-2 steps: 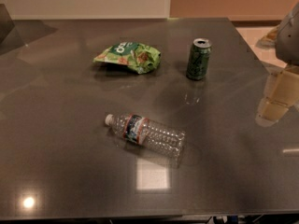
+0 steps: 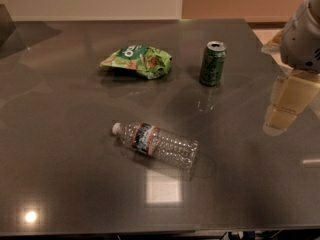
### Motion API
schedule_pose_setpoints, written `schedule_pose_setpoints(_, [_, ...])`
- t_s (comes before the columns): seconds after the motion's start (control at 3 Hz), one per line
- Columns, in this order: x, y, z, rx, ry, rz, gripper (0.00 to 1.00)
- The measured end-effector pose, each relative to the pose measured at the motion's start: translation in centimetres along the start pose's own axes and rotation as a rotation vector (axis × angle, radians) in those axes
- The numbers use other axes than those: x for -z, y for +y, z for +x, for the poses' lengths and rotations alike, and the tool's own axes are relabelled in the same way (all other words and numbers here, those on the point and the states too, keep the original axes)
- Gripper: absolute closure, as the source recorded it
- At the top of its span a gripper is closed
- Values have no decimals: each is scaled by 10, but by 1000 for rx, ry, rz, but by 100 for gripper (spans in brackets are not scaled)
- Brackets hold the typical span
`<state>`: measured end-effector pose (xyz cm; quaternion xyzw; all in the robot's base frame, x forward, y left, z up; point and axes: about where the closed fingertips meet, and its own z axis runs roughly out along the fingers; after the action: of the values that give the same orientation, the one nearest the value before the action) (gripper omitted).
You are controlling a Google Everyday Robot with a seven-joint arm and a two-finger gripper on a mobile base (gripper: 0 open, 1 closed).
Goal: Place water bottle upright
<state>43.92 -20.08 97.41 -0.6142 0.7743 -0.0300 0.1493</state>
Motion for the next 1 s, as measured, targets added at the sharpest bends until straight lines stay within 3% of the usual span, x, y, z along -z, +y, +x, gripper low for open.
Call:
schedule_pose_setpoints(0.33, [-17, 11, -30, 34, -6, -52, 0])
schedule_pose_setpoints(1.0, [-59, 38, -90, 45, -22, -171, 0])
